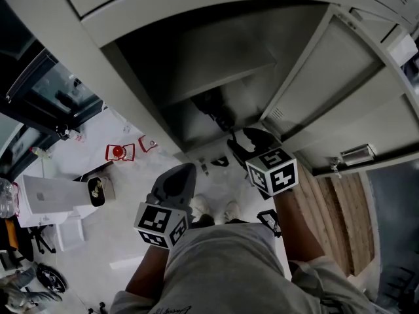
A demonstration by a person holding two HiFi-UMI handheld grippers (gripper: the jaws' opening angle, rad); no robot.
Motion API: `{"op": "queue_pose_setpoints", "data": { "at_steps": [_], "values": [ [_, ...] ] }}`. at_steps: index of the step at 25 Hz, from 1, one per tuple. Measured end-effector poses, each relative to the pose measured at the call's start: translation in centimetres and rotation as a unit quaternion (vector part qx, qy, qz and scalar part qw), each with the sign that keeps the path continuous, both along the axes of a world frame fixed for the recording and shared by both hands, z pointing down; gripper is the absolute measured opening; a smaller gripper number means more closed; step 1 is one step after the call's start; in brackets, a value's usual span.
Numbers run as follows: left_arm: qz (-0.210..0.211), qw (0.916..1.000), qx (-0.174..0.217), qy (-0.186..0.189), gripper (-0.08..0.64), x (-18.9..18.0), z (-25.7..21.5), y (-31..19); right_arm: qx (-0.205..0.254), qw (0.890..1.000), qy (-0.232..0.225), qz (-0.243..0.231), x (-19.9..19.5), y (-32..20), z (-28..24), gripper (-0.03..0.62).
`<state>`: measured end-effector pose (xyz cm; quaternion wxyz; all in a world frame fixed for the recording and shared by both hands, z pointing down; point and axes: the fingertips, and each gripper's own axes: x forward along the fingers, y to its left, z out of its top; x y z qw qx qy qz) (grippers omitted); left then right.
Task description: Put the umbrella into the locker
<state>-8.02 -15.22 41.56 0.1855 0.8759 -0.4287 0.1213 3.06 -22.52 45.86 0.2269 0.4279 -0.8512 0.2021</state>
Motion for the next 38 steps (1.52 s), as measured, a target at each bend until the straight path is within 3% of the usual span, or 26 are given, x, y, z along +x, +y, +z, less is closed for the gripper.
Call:
{"op": "queue_pose_setpoints", "data": {
  "at_steps": [5, 12, 15, 38],
  "values": [
    [0.016, 0.9999, 0.002, 0.000, 0.017, 1.4, -0.1, 0.2, -0.015, 1.000, -0.023, 0.001, 0.3, 2.5, 0.1, 0.210],
    [0.031, 0.9994, 0.005, -0.013, 0.017, 2.9, -0.2, 0.2, -0.033, 0.999, -0.033, 0.020, 1.6, 5.7, 0.4, 0.076],
    [0.035, 0.9992, 0.008, -0.016, 0.017, 3.6, -0.2, 0.3, -0.037, 0.998, -0.038, 0.026, 2.5, 6.8, 0.2, 0.046],
    [0.049, 0.9982, 0.012, -0.033, 0.017, 5.9, 0.1, 1.4, -0.027, 0.998, -0.057, 0.019, 3.2, 9.6, -0.7, 0.028]
  ]
}}
